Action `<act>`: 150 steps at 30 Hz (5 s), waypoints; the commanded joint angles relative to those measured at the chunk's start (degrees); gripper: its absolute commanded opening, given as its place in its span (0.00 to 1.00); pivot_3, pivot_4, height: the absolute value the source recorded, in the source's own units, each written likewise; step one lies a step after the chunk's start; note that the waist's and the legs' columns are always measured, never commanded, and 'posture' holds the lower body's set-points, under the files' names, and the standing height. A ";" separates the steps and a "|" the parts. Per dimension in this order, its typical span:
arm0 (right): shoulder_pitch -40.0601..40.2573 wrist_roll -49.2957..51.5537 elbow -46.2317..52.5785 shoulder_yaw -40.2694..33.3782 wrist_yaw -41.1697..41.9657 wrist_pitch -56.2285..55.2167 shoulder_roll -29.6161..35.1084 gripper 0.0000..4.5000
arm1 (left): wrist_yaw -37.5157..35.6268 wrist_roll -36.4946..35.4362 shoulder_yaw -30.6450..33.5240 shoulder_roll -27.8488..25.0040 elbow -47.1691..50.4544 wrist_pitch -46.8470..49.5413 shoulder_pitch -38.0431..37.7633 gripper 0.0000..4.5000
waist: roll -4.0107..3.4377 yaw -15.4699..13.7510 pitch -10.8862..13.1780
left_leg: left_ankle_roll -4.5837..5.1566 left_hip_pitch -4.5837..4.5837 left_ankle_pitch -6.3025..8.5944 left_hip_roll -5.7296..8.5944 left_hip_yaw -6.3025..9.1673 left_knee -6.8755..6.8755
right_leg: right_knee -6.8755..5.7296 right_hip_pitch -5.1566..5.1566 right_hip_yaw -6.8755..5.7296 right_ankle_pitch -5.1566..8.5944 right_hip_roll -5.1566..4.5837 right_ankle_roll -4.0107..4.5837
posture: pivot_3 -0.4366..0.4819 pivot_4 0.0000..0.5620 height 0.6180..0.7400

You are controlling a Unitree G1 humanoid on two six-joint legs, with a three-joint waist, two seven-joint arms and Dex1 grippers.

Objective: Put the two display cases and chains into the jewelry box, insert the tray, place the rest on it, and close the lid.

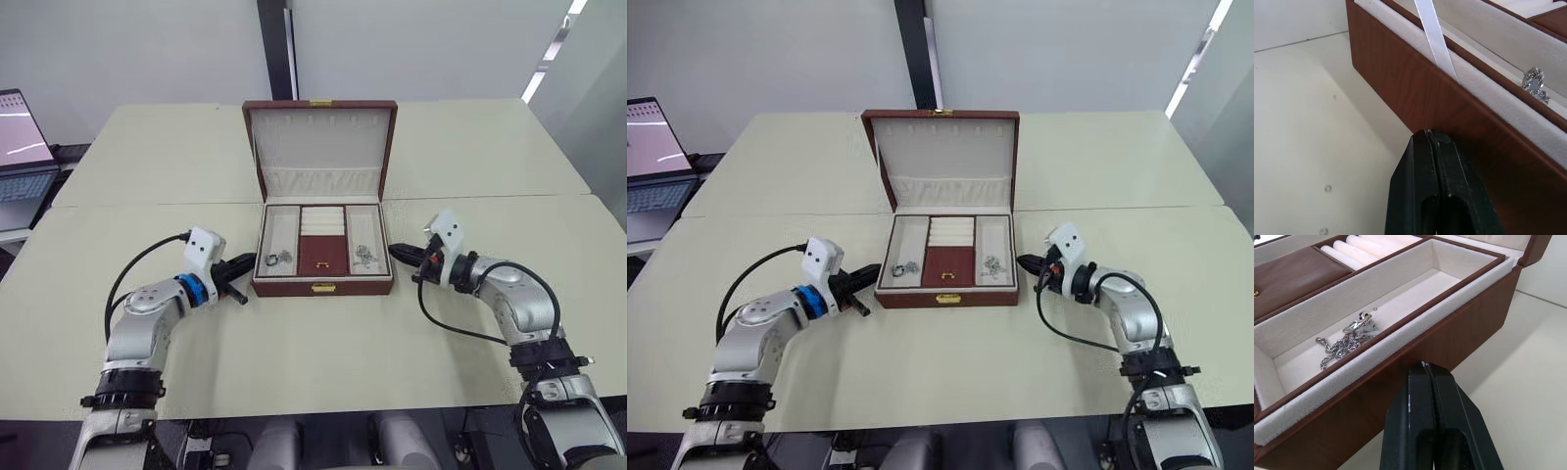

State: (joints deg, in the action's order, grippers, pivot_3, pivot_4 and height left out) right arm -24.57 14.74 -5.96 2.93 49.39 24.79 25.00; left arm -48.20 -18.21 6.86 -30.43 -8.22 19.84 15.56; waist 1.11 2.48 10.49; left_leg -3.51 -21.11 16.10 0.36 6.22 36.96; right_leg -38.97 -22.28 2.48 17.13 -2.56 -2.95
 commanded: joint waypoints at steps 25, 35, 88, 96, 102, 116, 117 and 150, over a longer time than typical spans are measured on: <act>11.69 7.28 24.26 0.20 0.27 13.38 1.18 0.00 | -4.86 -8.42 -2.06 -5.38 22.84 11.81 -15.43 0.00 | 0.00 0.07 0.00 | 0.01 0.06 0.01 -0.02 -0.04 -0.04 | 0.02 0.05 0.04 0.01 0.03 0.00 | 0.48 0.27 1.00; 12.77 7.25 24.49 0.72 -0.32 13.25 0.80 0.00 | -4.20 -7.59 -0.53 -5.67 21.10 9.50 -15.37 0.00 | -0.01 0.06 0.00 | 0.01 0.10 0.01 -0.02 -0.05 -0.03 | 0.01 0.09 0.03 0.01 0.04 0.00 | 0.48 0.27 1.00; -32.22 -0.15 -43.48 -6.63 6.49 -26.13 0.13 0.00 | 16.65 -3.53 5.63 17.62 58.05 -26.60 -56.40 0.00 | 0.02 -0.13 0.05 | 0.05 0.16 0.03 -0.05 -0.17 -0.01 | 0.17 0.24 0.12 0.02 0.10 0.02 | 0.48 0.27 1.00; -39.12 -1.59 -54.32 -7.67 5.47 -32.35 -3.18 0.00 | 17.41 -3.17 4.70 17.10 58.58 -26.48 -57.64 0.00 | -0.02 0.15 0.07 | 0.05 0.15 0.03 -0.05 -0.18 -0.01 | 0.13 0.21 0.13 0.02 0.09 0.03 | 0.48 0.27 1.00; -41.06 -1.05 -55.63 -8.52 8.37 -32.67 -4.33 0.00 | 18.39 -2.83 4.30 16.74 58.32 -26.80 -57.64 0.00 | -0.03 0.46 0.08 | 0.05 0.15 0.03 -0.05 -0.18 -0.02 | 0.11 0.20 0.14 0.02 0.09 0.03 | 0.48 0.27 1.00; -34.43 1.63 -41.69 -7.29 20.98 -20.50 -3.77 0.00 | 19.27 -2.71 4.06 16.35 57.42 -26.66 -57.19 0.00 | -0.07 0.73 0.08 | 0.06 0.16 0.03 -0.07 -0.16 -0.02 | 0.08 0.19 0.12 0.02 0.09 0.04 | 0.48 0.27 1.00; -33.47 1.67 -39.65 -6.73 21.90 -19.06 -3.57 0.00 | 19.24 -2.78 4.08 16.30 57.42 -26.62 -57.19 0.00 | -0.07 0.74 0.09 | 0.06 0.15 0.03 -0.07 -0.15 -0.02 | 0.08 0.19 0.12 0.02 0.09 0.04 | 0.48 0.27 1.00; 1.69 8.38 -3.64 -14.05 18.18 -8.42 12.73 0.83 | 14.50 -18.92 19.86 -1.09 29.10 -6.43 -34.94 0.86 | -0.07 -0.66 0.09 | 0.05 0.14 0.03 -0.03 -0.06 0.00 | 0.05 0.21 0.00 0.02 0.07 0.03 | 0.48 0.27 1.00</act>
State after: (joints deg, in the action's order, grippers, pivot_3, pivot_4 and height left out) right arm -23.30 21.61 -12.61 -9.09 68.15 16.30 36.70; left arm -32.03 -35.56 24.37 -30.35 22.70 12.95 -20.74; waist 1.04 1.82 10.58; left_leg -3.45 -20.96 16.13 0.32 6.17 36.96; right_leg -38.93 -22.07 2.47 17.15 -2.46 -2.92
